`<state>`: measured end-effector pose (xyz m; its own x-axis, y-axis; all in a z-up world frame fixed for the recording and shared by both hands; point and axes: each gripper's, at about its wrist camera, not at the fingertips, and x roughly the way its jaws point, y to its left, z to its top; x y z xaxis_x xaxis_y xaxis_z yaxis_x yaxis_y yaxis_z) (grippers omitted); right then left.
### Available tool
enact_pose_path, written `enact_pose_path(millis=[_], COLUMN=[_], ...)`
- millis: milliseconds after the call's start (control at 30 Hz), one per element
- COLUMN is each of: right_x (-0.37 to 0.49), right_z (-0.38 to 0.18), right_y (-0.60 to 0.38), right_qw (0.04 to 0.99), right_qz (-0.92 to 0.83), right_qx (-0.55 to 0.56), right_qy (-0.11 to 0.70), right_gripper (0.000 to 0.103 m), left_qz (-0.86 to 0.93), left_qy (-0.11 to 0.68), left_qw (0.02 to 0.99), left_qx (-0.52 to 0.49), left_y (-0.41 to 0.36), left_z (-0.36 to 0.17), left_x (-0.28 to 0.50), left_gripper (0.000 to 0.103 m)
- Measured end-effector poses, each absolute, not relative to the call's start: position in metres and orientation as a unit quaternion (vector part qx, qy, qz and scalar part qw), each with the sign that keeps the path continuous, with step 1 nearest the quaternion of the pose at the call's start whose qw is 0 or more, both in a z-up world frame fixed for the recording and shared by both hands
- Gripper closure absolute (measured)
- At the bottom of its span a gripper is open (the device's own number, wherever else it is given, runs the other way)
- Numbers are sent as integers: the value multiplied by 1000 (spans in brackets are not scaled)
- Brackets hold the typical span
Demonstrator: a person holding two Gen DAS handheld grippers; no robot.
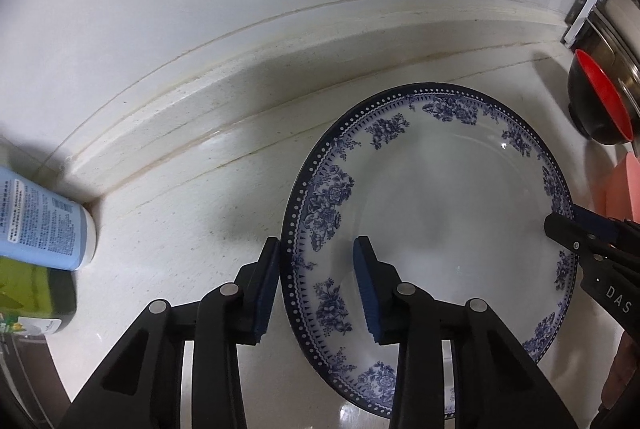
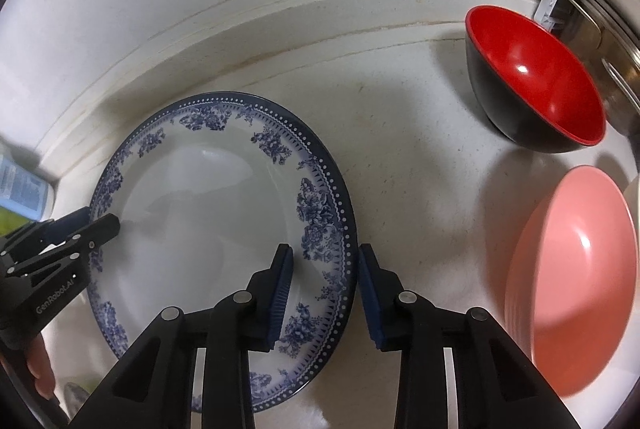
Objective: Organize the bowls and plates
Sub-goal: 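Lift the small plate with both grippers toward the plate stack, then lower the small plate onto the plate stack and open both grippers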
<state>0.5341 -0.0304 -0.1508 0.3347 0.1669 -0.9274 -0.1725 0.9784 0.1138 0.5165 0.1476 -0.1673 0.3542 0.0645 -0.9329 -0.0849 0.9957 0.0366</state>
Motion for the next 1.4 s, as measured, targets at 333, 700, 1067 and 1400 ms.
enact_pose_path(millis=[333,700,1067,1400], right_x=[518,464,403,342], right_z=[-114,-75,-67,-68], right_y=[-35,-25,-7,14], right_qw=[833,850,847,839], right_qz=[103,118,145,170], right_qx=[-10,-28,-41,-61], right_qy=[544,513,510,514], right_gripper=[69,69,69,69], left_qz=[54,71,99,119], left_qy=[550,523,522,523], left_qw=[833,848,845,840], left_qx=[-30,-48,-63,-83], left_y=[159,165,180,187], left_z=[-131,-91,-78,-80], left_x=[485,419,336,272], left_gripper=[66,66,66,66])
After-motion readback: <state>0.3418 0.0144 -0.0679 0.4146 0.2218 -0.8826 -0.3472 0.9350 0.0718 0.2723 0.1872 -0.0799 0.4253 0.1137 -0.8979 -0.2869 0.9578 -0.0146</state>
